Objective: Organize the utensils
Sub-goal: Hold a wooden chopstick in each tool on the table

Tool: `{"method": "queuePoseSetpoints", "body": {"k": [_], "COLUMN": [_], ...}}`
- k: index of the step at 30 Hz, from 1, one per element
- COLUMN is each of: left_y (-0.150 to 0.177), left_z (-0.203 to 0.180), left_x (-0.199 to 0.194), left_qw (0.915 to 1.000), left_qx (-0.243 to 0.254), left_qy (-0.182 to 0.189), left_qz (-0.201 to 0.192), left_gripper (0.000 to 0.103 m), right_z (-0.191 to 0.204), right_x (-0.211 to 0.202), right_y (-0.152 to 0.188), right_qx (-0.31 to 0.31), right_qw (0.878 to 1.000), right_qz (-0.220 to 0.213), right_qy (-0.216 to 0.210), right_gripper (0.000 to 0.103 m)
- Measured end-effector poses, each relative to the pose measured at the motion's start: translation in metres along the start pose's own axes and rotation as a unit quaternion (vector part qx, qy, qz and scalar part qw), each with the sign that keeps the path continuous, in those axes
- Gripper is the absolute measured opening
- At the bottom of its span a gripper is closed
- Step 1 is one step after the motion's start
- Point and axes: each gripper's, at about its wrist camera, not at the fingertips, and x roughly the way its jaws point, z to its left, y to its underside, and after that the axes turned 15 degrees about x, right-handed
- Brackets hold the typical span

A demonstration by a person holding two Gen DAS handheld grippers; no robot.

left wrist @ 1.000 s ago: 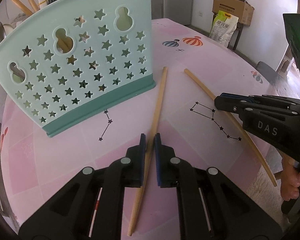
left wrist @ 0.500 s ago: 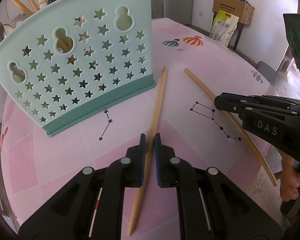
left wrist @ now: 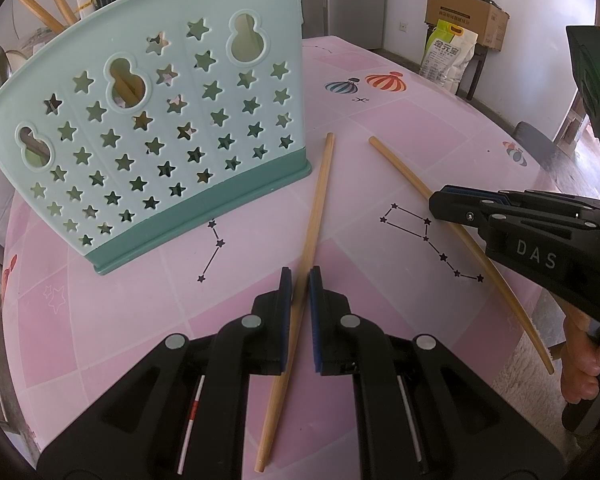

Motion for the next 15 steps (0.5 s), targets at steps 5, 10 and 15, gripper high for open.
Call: {"method": "queuePoseSetpoints", "body": {"k": [5, 10, 15], "left_y": [-0.0009, -0.0008, 0.0022], "left_z": [-0.0011, -0.0012, 0.0007], "left_x": [0.0024, 0.0017, 0.0016], "left_qw": [1.0000, 1.0000, 1.0000], "left_qx": [0.001, 0.003, 0.003], "left_qy": [-0.001, -0.003, 0.002], "left_qz": [-0.001, -0.001, 0.002], "left_gripper": [0.007, 0.007, 0.007], "right_z": [-0.0001, -0.0012, -0.0055], "right_x": [0.0002, -0.0001, -0.0011], "right_y": [0.0004, -0.0002, -0.0005], "right_qx": [0.002, 0.004, 0.010], "right_qw": [1.000, 1.000, 1.000], "right_qz": [0.000, 0.001, 0.000], "right_qy": [-0.001, -0.004, -0.004], "right_gripper": [0.007, 0.007, 0.007]}}
